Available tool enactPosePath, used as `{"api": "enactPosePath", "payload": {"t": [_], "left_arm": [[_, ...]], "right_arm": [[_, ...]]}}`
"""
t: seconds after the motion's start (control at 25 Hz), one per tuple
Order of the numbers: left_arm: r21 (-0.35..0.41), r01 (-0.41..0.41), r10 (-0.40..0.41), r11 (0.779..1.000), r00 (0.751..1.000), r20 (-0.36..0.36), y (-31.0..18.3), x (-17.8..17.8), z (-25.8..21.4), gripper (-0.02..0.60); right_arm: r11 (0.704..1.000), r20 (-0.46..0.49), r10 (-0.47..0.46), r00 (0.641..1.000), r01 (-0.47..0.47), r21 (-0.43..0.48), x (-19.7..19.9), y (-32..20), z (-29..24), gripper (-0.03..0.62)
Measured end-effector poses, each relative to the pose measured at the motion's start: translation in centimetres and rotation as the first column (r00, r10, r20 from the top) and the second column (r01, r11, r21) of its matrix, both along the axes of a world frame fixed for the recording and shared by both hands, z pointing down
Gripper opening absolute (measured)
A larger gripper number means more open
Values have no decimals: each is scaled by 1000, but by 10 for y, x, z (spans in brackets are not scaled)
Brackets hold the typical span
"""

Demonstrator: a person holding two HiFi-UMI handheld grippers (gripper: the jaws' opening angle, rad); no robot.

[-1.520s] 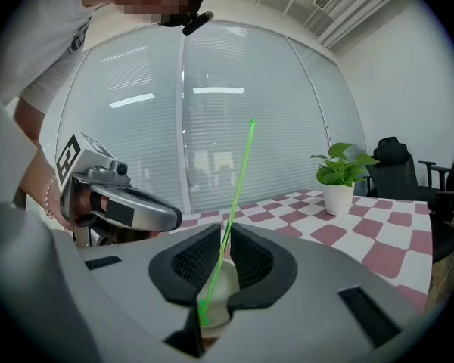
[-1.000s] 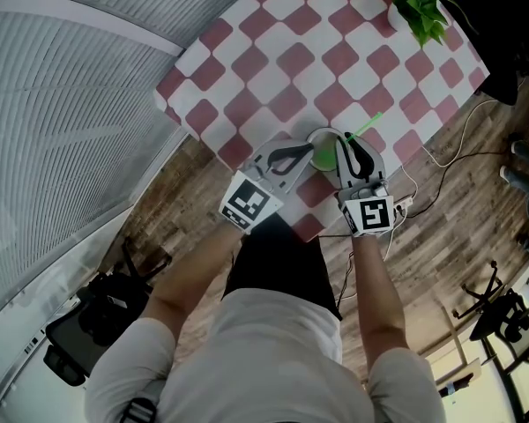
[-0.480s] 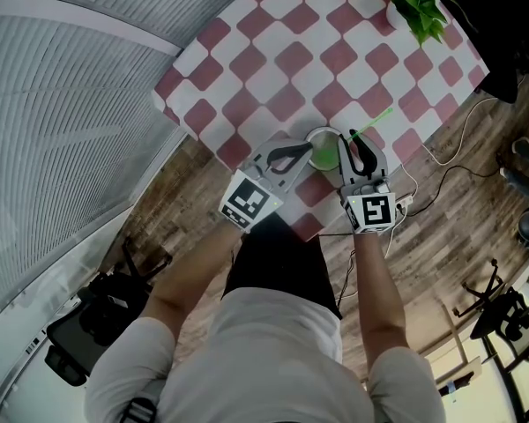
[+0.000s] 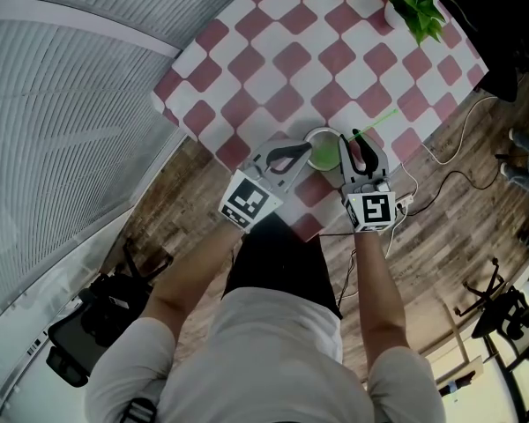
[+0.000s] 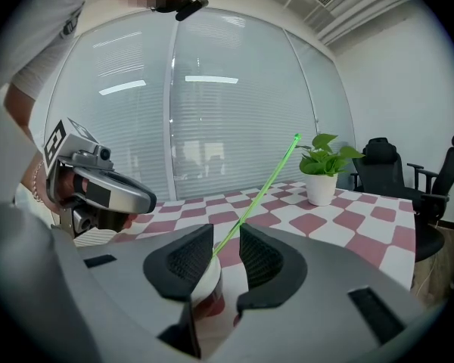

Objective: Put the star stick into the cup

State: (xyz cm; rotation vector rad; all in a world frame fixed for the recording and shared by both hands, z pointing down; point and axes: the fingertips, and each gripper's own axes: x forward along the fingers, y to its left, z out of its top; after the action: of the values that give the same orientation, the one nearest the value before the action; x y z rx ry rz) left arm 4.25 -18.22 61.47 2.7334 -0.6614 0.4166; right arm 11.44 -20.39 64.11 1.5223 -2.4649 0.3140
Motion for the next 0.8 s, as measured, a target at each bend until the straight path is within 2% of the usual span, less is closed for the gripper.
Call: {"api": "enactPosePath", "payload": {"t": [0.6, 0.8], "left_arm": [[0, 1, -1, 1000, 1000, 8, 0, 0, 1, 32], [1, 1, -1, 1000, 1000, 7, 0, 0, -1, 32]], "right_arm": [[1000, -8, 17, 1000, -17, -12, 4, 0, 5, 117], [999, 41, 43, 998, -42, -30, 8, -1, 5, 173]]}}
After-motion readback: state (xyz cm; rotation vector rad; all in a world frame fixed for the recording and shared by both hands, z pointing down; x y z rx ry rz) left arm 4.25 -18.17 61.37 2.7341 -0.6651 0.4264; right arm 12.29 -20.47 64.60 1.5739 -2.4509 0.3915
